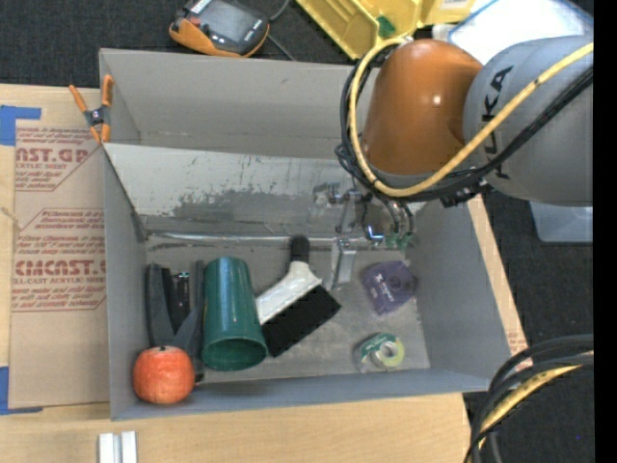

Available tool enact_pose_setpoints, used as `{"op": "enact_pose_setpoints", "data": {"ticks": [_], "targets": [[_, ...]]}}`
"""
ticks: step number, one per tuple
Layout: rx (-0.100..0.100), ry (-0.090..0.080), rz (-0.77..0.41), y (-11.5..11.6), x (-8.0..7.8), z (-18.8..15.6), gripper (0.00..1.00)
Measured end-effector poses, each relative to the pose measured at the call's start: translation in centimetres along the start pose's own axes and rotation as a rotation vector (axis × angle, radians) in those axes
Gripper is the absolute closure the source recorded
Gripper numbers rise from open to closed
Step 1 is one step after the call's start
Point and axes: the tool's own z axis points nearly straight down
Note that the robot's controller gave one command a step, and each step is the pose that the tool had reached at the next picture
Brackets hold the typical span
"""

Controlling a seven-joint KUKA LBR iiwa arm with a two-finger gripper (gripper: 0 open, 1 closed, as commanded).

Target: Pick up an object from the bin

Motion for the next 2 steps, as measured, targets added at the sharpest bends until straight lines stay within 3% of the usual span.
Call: {"op": "enact_pose_setpoints", "data": {"ticks": [1,2], "targets": [[0.000,0.000,0.000,0.0,0.0,0.0,0.00],[0.001,-0.004,-0.145,-3.1,-1.2,-0.3,0.00]]}}
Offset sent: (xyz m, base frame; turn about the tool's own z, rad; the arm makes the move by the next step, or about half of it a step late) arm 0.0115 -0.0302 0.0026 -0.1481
